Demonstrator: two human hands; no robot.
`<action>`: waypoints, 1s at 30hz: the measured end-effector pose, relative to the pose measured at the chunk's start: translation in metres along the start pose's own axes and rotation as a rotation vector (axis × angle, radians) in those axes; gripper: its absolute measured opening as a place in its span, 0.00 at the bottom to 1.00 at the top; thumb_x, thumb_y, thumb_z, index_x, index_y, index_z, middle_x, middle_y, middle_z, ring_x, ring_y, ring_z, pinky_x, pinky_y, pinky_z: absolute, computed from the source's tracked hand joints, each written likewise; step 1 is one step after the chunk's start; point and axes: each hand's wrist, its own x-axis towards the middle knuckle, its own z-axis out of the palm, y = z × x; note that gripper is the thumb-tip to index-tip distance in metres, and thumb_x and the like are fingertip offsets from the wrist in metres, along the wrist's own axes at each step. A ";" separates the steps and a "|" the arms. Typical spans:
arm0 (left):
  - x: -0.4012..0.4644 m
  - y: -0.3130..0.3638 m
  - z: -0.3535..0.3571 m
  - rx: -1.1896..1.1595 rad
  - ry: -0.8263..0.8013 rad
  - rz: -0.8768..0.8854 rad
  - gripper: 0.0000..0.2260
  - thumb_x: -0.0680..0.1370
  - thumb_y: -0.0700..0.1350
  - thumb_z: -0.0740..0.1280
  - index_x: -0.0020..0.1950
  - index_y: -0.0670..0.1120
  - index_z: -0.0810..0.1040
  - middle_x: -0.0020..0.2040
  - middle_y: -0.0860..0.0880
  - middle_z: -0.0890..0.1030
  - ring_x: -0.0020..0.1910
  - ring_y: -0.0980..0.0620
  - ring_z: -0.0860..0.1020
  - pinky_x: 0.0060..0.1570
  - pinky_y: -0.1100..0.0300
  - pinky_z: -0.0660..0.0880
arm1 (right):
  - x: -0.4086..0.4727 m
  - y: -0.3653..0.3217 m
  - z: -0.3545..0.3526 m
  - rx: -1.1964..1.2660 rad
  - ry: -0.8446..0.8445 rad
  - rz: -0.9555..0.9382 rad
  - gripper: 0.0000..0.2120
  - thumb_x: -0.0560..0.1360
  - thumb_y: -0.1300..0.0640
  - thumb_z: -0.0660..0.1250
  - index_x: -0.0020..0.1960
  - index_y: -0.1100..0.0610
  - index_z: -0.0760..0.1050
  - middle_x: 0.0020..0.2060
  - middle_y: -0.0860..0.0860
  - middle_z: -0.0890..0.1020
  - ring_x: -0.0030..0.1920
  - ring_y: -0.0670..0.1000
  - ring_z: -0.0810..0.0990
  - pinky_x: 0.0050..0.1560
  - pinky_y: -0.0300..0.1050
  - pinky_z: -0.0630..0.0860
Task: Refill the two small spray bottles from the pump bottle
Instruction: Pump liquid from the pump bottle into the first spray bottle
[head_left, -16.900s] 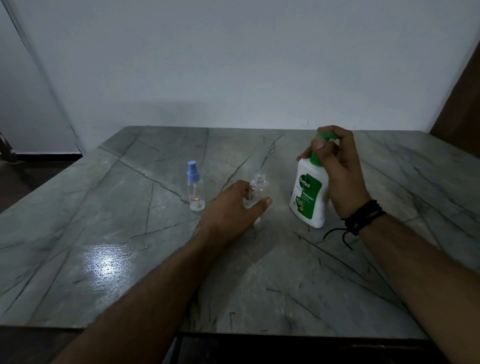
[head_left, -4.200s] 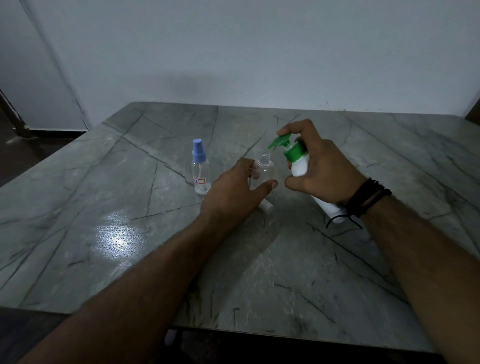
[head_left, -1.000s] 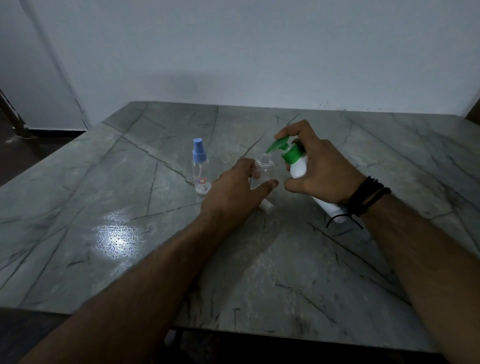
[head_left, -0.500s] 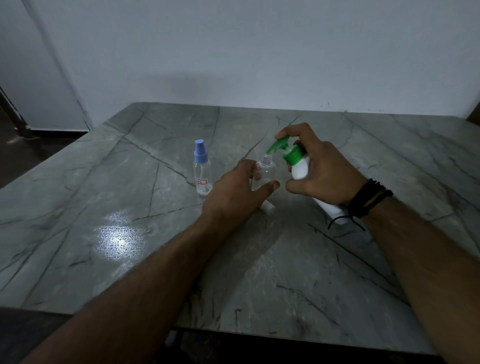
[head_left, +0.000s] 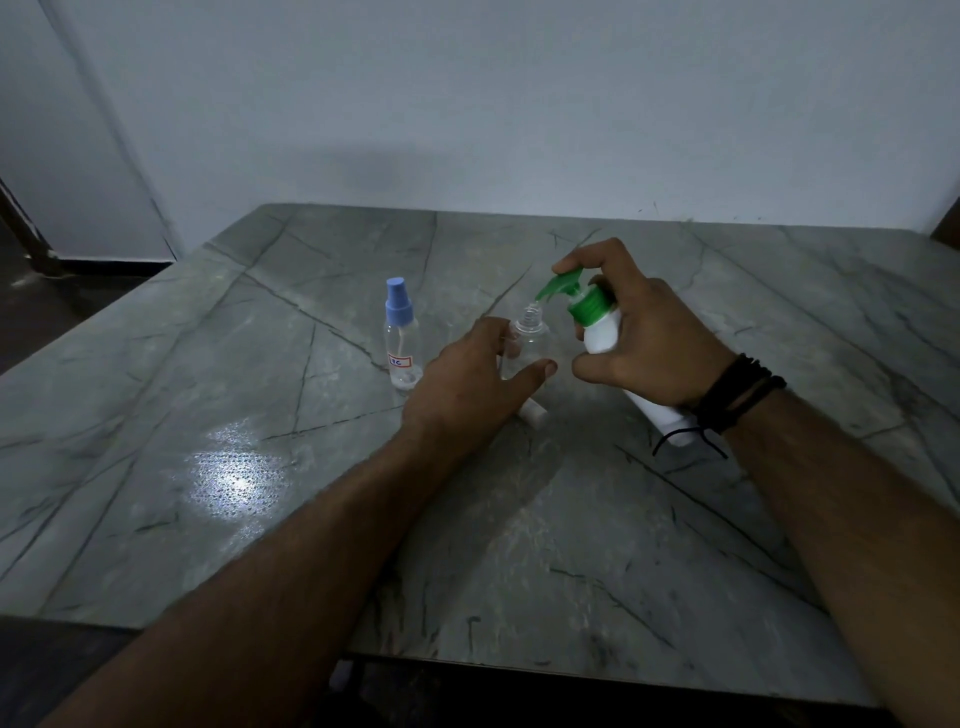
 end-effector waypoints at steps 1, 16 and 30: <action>0.000 0.000 0.000 0.005 0.000 -0.003 0.23 0.75 0.61 0.67 0.65 0.51 0.70 0.63 0.52 0.77 0.52 0.58 0.71 0.47 0.61 0.68 | 0.000 0.000 0.000 0.002 -0.001 0.002 0.35 0.64 0.64 0.76 0.66 0.50 0.66 0.40 0.51 0.80 0.36 0.49 0.80 0.39 0.51 0.77; 0.000 -0.002 0.001 0.008 0.008 0.010 0.21 0.76 0.60 0.68 0.64 0.51 0.71 0.63 0.53 0.76 0.52 0.59 0.70 0.47 0.61 0.67 | 0.000 -0.001 0.002 -0.010 -0.020 0.009 0.34 0.64 0.60 0.75 0.67 0.49 0.66 0.40 0.52 0.81 0.36 0.52 0.80 0.38 0.54 0.77; -0.001 -0.003 0.000 -0.007 0.011 0.011 0.22 0.75 0.61 0.67 0.65 0.51 0.71 0.64 0.53 0.76 0.52 0.59 0.70 0.47 0.61 0.67 | 0.000 -0.002 0.002 -0.022 -0.012 0.005 0.36 0.64 0.62 0.75 0.68 0.49 0.66 0.39 0.54 0.80 0.35 0.52 0.80 0.38 0.53 0.78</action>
